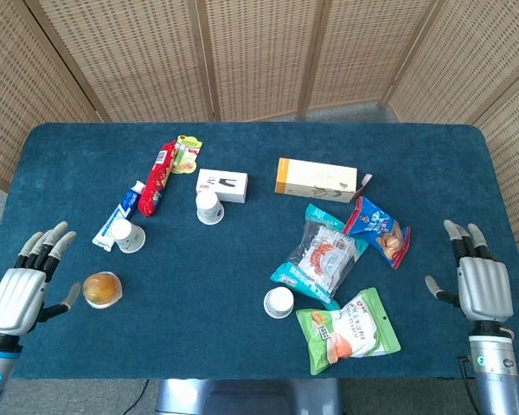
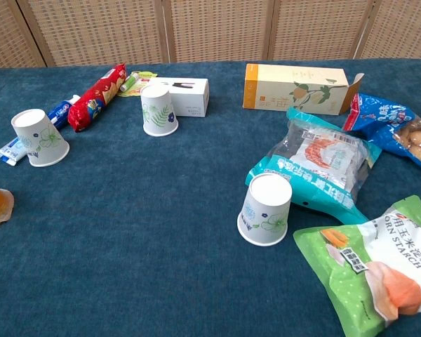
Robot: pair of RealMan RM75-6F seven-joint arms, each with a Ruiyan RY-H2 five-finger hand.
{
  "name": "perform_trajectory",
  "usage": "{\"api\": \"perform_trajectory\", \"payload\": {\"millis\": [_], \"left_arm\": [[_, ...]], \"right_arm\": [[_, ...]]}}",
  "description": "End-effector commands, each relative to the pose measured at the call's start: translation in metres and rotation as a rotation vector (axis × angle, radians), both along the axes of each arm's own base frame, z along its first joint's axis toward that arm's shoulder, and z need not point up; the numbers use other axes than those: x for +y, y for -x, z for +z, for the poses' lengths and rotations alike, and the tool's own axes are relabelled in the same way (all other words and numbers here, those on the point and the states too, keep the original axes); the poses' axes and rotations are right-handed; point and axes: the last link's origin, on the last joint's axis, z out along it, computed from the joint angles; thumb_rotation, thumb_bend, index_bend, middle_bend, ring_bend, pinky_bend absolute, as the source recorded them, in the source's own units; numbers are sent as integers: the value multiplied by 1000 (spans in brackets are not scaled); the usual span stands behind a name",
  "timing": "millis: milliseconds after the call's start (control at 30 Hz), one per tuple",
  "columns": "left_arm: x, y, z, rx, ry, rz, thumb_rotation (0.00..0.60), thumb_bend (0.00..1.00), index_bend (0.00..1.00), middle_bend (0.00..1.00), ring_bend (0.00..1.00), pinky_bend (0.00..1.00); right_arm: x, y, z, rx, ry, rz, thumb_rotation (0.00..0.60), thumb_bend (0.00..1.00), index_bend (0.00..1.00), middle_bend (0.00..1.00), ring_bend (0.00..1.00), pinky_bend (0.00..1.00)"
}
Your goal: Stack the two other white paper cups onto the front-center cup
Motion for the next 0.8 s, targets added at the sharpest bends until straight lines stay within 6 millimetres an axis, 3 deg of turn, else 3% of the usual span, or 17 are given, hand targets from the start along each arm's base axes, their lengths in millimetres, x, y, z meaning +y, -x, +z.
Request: {"api": "perform_trajectory", "payload": {"millis": [33,800], "left_arm": [[0,0,-1,0,3,0,582,456,0,13,0,48],[3,3,9,19,21,-3,584,457,0,12,0,49]], "right_arm": [[0,-1,1,0,2,2,540,279,10,146,0,409],[5,-8,0,-39,-15,14,541,280,5,143,0,409]]}}
